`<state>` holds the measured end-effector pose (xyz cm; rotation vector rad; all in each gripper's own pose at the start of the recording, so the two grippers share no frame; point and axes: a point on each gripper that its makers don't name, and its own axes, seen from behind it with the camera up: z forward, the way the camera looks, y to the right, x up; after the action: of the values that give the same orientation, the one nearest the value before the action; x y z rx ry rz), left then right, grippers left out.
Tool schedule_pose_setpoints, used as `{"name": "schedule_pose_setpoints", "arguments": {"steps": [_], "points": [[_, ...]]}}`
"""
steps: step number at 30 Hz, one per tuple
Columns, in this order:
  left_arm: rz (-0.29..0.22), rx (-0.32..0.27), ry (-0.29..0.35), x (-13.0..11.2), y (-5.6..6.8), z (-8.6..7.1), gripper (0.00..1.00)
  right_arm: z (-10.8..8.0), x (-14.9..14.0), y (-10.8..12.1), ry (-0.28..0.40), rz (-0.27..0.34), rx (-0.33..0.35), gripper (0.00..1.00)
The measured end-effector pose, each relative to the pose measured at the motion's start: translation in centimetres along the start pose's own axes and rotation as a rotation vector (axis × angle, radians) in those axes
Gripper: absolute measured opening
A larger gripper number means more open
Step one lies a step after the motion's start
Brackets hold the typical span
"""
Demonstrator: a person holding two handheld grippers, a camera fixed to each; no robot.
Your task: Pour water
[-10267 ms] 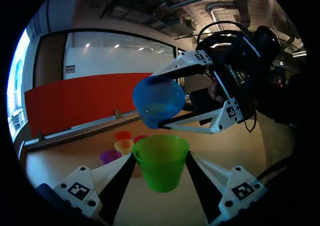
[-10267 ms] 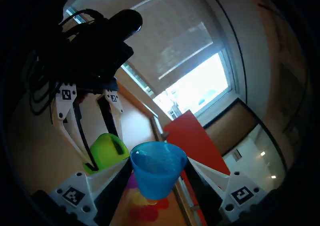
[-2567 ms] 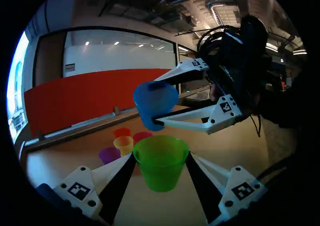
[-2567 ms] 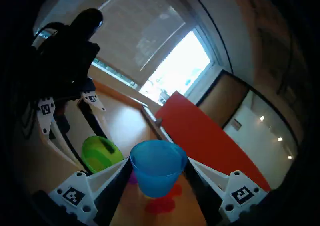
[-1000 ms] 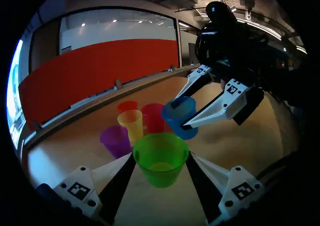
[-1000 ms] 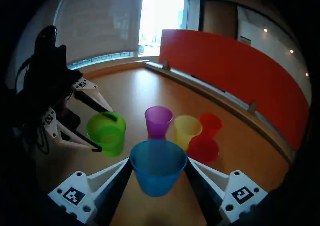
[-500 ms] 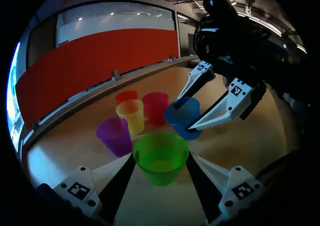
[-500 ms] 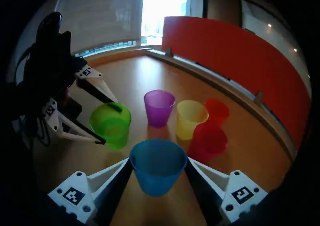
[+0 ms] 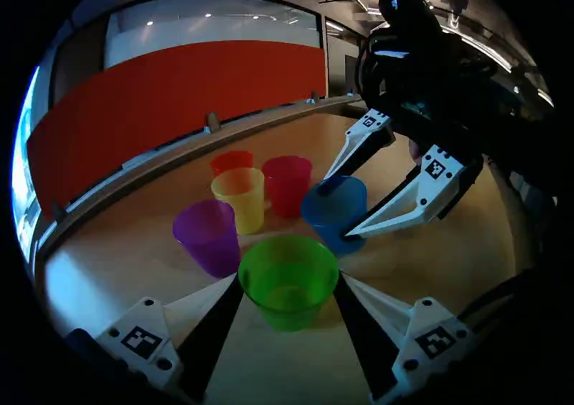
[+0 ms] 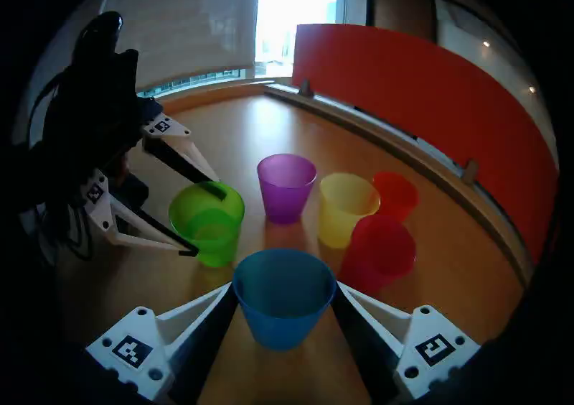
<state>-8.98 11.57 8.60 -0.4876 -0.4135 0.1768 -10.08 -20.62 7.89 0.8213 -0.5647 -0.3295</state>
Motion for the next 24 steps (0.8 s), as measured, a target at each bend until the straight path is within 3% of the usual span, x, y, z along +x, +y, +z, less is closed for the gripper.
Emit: {"name": "schedule_pose_setpoints", "arguments": {"steps": [24], "points": [[0.001, 0.004, -0.027, -0.9, -0.3, 0.0, 0.87, -0.6, -1.2, 0.0, -0.002, 0.009, 0.002, 0.93]]}}
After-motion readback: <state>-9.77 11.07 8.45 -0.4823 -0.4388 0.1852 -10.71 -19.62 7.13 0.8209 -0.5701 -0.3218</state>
